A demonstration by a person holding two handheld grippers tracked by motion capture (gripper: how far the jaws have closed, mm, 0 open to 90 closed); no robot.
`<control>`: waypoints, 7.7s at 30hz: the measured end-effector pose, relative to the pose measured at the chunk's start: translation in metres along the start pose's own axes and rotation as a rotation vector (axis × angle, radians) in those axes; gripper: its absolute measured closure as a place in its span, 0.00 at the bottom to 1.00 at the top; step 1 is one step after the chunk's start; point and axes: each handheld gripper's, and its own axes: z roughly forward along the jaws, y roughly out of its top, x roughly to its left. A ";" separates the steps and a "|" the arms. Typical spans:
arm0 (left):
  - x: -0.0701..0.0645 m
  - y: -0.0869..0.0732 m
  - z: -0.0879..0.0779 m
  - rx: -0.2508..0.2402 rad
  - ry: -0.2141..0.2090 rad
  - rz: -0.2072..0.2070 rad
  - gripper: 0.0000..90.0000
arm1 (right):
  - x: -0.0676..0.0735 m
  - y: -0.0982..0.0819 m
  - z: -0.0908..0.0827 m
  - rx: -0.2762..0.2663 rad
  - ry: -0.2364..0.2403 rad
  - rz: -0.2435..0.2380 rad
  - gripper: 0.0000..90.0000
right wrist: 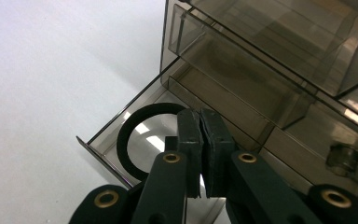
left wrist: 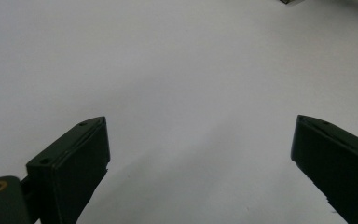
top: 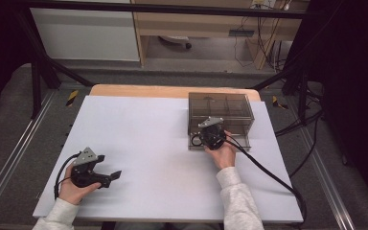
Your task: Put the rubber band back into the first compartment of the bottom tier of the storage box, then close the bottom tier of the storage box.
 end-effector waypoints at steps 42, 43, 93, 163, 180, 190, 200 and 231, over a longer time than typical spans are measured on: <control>0.000 0.000 0.000 0.000 0.002 0.000 0.05 | -0.002 -0.007 -0.012 -0.071 0.052 0.082 0.48; 0.000 0.000 0.000 0.000 0.002 0.000 0.05 | -0.002 -0.007 -0.016 -0.082 0.050 0.075 0.41; -0.001 0.000 0.001 0.004 -0.004 -0.001 0.05 | -0.016 -0.057 -0.067 -0.130 0.069 0.129 0.06; -0.002 0.001 0.004 0.015 -0.005 0.000 0.05 | -0.037 -0.094 -0.080 -0.144 0.074 0.142 0.66; -0.002 0.001 0.004 0.014 -0.006 0.002 0.05 | -0.041 -0.099 -0.076 -0.107 0.063 0.150 0.88; -0.002 0.000 0.005 0.014 -0.007 0.000 0.05 | -0.042 -0.099 -0.071 -0.089 0.045 0.140 0.99; -0.003 0.000 0.004 0.014 -0.005 0.001 0.05 | -0.041 -0.099 -0.066 -0.065 0.038 0.135 1.00; -0.003 0.001 0.005 0.015 -0.004 0.003 0.05 | -0.044 -0.097 -0.054 -0.069 0.029 0.116 1.00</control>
